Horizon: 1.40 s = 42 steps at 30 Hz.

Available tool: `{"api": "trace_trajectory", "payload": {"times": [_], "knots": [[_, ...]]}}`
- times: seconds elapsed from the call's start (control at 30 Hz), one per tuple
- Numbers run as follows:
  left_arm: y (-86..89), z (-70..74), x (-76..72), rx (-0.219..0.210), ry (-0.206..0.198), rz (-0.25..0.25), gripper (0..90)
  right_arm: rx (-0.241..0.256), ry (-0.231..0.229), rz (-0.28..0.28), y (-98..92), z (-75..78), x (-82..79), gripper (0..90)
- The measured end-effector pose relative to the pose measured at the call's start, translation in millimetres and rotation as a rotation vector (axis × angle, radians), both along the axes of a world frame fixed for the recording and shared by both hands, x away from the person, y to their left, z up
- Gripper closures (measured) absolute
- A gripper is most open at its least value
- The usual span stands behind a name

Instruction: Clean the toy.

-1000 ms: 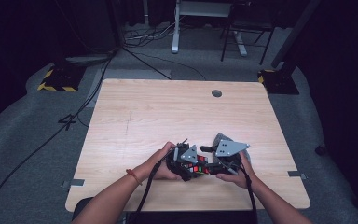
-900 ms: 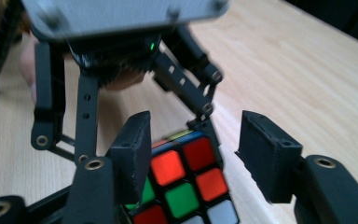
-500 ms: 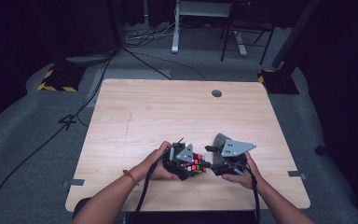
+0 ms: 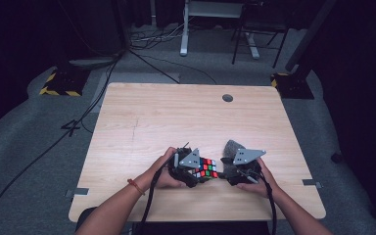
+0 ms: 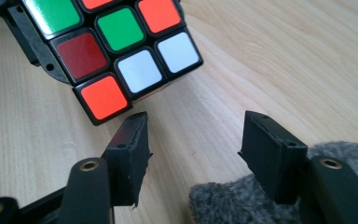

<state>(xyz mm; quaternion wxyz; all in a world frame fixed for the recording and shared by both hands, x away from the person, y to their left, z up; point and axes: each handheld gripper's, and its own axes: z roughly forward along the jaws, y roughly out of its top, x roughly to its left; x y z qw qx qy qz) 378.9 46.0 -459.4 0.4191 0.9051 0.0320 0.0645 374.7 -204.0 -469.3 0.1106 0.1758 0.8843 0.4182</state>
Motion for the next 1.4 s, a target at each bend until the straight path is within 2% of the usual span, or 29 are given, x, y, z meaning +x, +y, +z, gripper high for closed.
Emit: {"api": "trace_trajectory", "payload": {"times": [0.13,0.27,0.33,0.37,0.4,0.43,0.57,0.6,0.73,0.77,0.83,1.0,1.1,1.13,1.27,1.3,1.4], "knots": [[-1.6,-3.6,1.1,0.003,0.007,-0.001,33.3,-0.006,0.002,0.007,1.0,-0.5,-0.7,43.3],[-0.6,-10.1,3.5,0.033,0.025,0.004,32.9,-0.008,0.006,0.006,-1.1,-0.7,-0.8,43.4],[-0.7,-12.9,3.7,0.053,0.020,0.006,33.0,-0.011,-0.001,0.006,-1.0,0.1,-1.2,42.7],[-1.4,-14.7,3.3,0.073,0.011,0.013,32.9,0.012,0.010,0.013,-1.4,1.1,-1.3,42.5],[-0.6,-16.0,3.5,0.062,0.023,0.015,32.8,0.032,0.012,0.018,-1.0,2.8,-1.9,42.6],[-0.7,-16.6,4.2,0.059,0.039,0.011,32.9,0.031,0.003,0.022,0.9,4.4,-3.2,42.5],[0.9,-17.4,5.7,0.055,0.057,-0.012,33.2,-0.019,-0.013,0.048,13.3,2.6,-7.4,42.8],[2.6,-17.5,6.4,0.057,0.061,-0.007,33.3,-0.019,-0.018,0.052,14.0,2.9,-7.6,43.1],[7.4,-17.4,8.7,0.051,0.067,0.002,33.5,-0.009,-0.008,0.033,8.0,3.9,-5.0,43.6],[7.9,-17.7,8.8,0.039,0.076,0.003,33.6,-0.014,-0.001,0.026,6.0,2.3,-4.2,43.7],[6.6,-17.2,7.0,0.049,0.061,0.001,33.6,-0.030,0.011,0.015,3.1,-1.6,-2.4,43.8],[2.6,-13.4,3.7,0.006,0.058,-0.021,33.6,-0.070,0.024,0.021,8.1,-8.8,0.1,42.7],[1.5,-11.9,2.5,-0.010,0.064,-0.029,33.6,-0.067,0.039,0.034,11.3,-10.6,0.0,42.9],[1.5,-11.9,2.6,-0.027,0.074,-0.030,33.6,-0.074,0.033,0.041,12.3,-10.4,0.3,43.0],[3.7,-9.7,4.3,-0.056,0.064,-0.023,33.4,-0.033,0.039,0.044,10.4,-8.1,0.6,43.8],[4.1,-10.3,5.1,-0.049,0.063,-0.020,33.1,-0.013,0.043,0.043,8.3,-7.4,0.9,43.8],[4.1,-13.6,5.7,-0.016,0.058,-0.009,32.3,-0.015,0.038,0.041,8.1,-6.7,0.1,44.1]]}}
